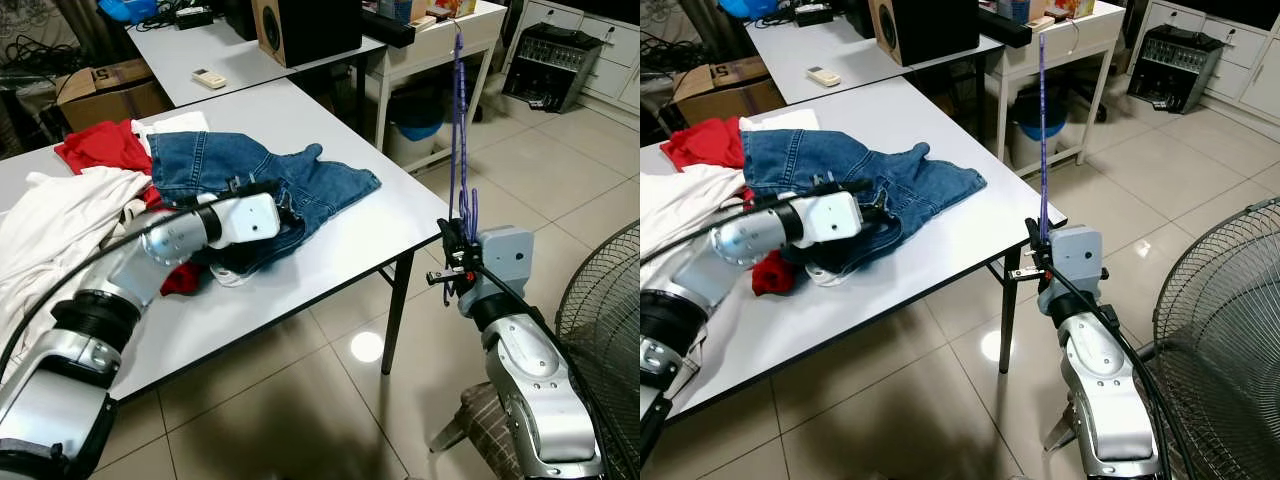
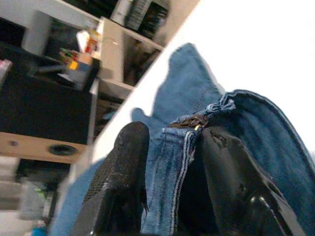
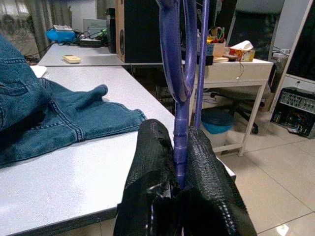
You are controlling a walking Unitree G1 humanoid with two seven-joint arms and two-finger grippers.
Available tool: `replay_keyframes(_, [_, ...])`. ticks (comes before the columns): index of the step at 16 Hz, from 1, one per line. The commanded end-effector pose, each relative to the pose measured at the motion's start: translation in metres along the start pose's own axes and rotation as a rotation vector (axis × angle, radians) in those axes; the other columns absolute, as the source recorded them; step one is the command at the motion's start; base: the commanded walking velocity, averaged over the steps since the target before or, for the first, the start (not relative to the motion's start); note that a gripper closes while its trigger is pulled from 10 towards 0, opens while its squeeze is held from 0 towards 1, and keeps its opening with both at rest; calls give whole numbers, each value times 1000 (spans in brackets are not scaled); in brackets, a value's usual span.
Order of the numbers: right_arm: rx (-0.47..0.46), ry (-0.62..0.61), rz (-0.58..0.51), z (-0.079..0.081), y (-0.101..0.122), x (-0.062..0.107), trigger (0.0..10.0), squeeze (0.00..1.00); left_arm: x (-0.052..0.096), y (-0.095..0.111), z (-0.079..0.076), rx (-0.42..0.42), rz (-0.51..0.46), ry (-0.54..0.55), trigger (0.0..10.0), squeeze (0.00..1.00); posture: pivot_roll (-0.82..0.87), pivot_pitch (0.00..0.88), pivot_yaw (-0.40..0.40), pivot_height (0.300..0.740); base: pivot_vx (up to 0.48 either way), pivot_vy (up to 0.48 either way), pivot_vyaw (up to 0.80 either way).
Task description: Hang hanger
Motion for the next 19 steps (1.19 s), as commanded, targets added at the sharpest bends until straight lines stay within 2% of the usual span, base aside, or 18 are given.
replay_keyframes(1, [-1,-1,-19,0,3,-1,10000,0,-1,1,-4,-30,-2,6,10000,0,-77,0,109,740,0,0,0])
replay_keyframes(4, [1,2,-19,0,4,-3,10000,0,-5,4,-16,-70,-9,-39,10000,0,-78,0,108,740,0,0,0])
replay_keyframes(5, [2,2,-19,1,4,-3,10000,0,-6,2,-23,-88,7,-95,10000,0,-79,0,109,740,0,0,0])
replay_keyframes(7, [2,2,-19,1,4,-3,10000,0,-5,-8,-25,-113,72,-130,7529,0,-80,0,111,740,0,0,0])
replay_keyframes(8, [1,0,-19,1,4,-3,10000,0,-6,-12,-16,-122,106,-88,5294,0,-79,0,112,740,0,0,0])
replay_keyframes(9, [0,-2,-20,0,4,-3,10000,0,-6,-14,-5,-124,121,-41,4431,0,-78,0,111,740,0,0,0])
replay_keyframes(10, [-1,-3,-20,0,4,-3,10000,0,-7,-14,-1,-132,121,-28,3922,0,-77,0,110,740,0,0,0])
replay_keyframes(12, [-2,-1,-20,1,4,-4,10000,0,-12,-8,7,-108,96,14,0,0,-77,0,110,740,0,0,0])
replay_keyframes(16, [-6,14,-19,2,4,-2,10000,0,-16,-9,11,-69,91,17,0,0,-81,0,122,740,0,0,0])
replay_keyframes(19, [-12,130,5,8,6,3,10000,0,-20,-16,23,78,144,84,0,0,-84,0,141,740,0,0,0])
Point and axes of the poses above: a point about 5 cm out from each wrist's last joint towards the gripper, its own x axis pointing back from the gripper into the wrist, its own y axis along the axis of the wrist's last joint, z = x × y, the point moved 1 cm from there along -x, pointing out of the wrist towards the gripper, and after that the axes turned 15 degrees about -x, right-handed, at the moved point
